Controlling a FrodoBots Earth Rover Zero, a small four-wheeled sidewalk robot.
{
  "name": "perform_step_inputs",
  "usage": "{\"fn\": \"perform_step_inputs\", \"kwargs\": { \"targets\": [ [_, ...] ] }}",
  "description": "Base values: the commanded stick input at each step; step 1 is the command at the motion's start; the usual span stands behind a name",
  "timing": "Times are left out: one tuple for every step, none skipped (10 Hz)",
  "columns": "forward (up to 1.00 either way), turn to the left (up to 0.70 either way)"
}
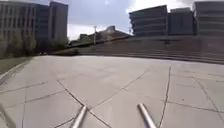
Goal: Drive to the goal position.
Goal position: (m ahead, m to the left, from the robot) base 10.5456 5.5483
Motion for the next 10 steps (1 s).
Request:
{"fn": "perform_step_inputs", "kwargs": {
  "targets": [
    [0.7, 0.0],
    [0.7, 0.0],
    [0.7, 0.0],
    [0.7, 0.0],
    [0.7, 0.0],
    [0.7, 0.0],
    [0.7, 0.0],
    [0.7, 0.0],
    [0.7, 0.0],
    [0.7, 0.0]
  ]
}}
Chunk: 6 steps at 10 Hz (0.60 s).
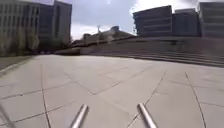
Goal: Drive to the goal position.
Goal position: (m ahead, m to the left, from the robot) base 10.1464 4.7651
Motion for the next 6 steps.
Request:
{"fn": "perform_step_inputs", "kwargs": {
  "targets": [
    [0.7, 0.0],
    [0.7, 0.0],
    [0.7, 0.0],
    [0.7, 0.0],
    [0.7, 0.0],
    [0.7, 0.0]
  ]
}}
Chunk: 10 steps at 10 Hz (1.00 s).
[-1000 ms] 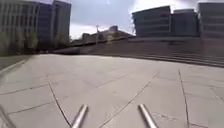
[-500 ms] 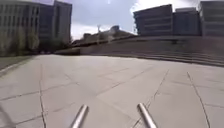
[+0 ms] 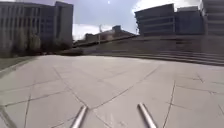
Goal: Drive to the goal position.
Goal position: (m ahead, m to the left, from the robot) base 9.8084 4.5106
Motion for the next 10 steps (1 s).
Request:
{"fn": "perform_step_inputs", "kwargs": {
  "targets": [
    [0.7, 0.0],
    [0.7, 0.0],
    [0.7, 0.0],
    [0.7, 0.0],
    [0.7, 0.0],
    [0.7, 0.0],
    [0.7, 0.0],
    [0.7, 0.0],
    [0.7, 0.0],
    [0.7, 0.0]
  ]
}}
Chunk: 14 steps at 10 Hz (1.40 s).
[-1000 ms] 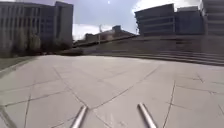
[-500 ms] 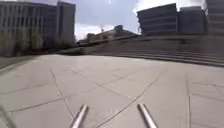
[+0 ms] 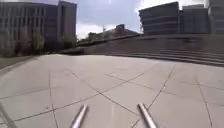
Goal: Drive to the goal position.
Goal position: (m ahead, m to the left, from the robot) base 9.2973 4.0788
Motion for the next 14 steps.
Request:
{"fn": "perform_step_inputs", "kwargs": {
  "targets": [
    [0.7, 0.0],
    [0.7, 0.0],
    [0.7, 0.0],
    [0.7, 0.0],
    [0.7, 0.0],
    [0.7, 0.0],
    [0.7, 0.0],
    [0.7, 0.0],
    [0.7, 0.0],
    [0.7, 0.02],
    [0.7, 0.32],
    [0.7, 0.35],
    [0.7, 0.31],
    [0.7, 0.0]
  ]
}}
